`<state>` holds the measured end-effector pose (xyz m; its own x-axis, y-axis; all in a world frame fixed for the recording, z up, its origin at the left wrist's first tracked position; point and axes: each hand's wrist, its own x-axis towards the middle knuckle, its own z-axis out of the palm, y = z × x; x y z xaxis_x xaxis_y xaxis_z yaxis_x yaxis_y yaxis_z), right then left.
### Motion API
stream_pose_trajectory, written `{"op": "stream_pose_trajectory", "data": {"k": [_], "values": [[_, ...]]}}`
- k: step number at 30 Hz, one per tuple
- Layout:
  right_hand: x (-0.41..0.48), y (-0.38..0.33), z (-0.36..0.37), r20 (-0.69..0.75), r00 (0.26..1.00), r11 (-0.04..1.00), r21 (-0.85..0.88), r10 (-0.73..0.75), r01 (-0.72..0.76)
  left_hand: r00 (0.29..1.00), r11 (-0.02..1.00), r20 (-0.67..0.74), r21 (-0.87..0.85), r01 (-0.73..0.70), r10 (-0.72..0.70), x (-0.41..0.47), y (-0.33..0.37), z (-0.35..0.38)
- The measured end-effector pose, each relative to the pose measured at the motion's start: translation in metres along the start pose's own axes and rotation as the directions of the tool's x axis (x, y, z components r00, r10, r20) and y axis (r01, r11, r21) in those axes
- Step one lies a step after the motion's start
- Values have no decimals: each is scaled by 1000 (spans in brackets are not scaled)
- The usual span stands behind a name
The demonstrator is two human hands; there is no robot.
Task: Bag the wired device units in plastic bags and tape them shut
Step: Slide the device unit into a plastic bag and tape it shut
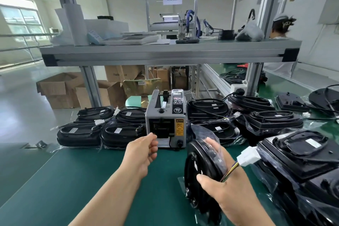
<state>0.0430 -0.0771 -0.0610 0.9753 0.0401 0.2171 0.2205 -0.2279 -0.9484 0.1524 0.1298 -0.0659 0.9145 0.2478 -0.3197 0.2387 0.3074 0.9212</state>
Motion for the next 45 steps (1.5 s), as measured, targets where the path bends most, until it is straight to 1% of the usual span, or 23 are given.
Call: {"op": "stream_pose_trajectory", "data": {"k": [3, 6, 10, 14, 18, 20, 21, 22, 24, 25, 27, 29, 31, 35, 41, 45], "values": [[-1, -2, 6, 20, 1000, 1000, -4, 1, -1, 992, 990, -7, -78, 122, -123, 18, 3, 14], [-3, -5, 9, 19, 1000, 999, -21, -25, 25, 984, 981, -44, -92, 170, -175, 34, 8, 27], [-2, -3, 9, 5, 1000, 1000, -16, -21, 21, 971, 966, -68, -135, 220, -230, 48, 13, 38], [-3, -3, 10, 14, 1000, 1000, 5, -19, 19, 967, 962, -116, -186, 202, -226, 55, 12, 46], [-2, -2, 9, 20, 999, 999, 20, -28, 27, 968, 951, -170, -279, 131, -183, 51, 12, 50], [-2, -2, 7, 17, 1000, 999, 32, -17, 16, 975, 970, -187, -230, 75, -119, 41, 12, 46], [-1, -1, 6, 18, 1000, 999, 40, -12, 12, 983, 981, -161, -184, 54, -85, 34, 12, 42], [-1, -1, 5, 22, 1000, 999, 48, -8, 7, 993, 989, -102, -142, 42, -57, 25, 13, 37], [-1, -1, 5, 30, 999, 999, 49, -12, 10, 996, 995, 93, -101, 19, -9, -1, 18, 24], [0, -1, 5, 27, 999, 999, 39, -21, 20, 979, 996, 205, -93, 4, 15, -18, 22, 19], [-1, -3, 6, 2, 999, 999, 9, -44, 44, 917, 997, 394, -60, -40, 61, -52, 30, 12], [-2, -5, 7, -14, 997, 997, -2, -72, 72, 856, 992, 508, 18, -126, 99, -80, 36, 11], [-4, -5, 9, -11, 996, 996, 2, -91, 91, 826, 967, 550, 121, -225, 123, -98, 38, 15], [-5, -2, 10, -21, 994, 994, 11, -107, 107, 816, 900, 557, 261, -349, 154, -109, 38, 22], [-6, -3, 12, 3, 990, 988, 67, -139, 139, 798, 805, 585, 400, -439, 144, -97, 46, 27], [-5, -2, 14, 21, 985, 981, 100, -169, 166, 788, 781, 605, 434, -449, 117, -92, 51, 29]]}}
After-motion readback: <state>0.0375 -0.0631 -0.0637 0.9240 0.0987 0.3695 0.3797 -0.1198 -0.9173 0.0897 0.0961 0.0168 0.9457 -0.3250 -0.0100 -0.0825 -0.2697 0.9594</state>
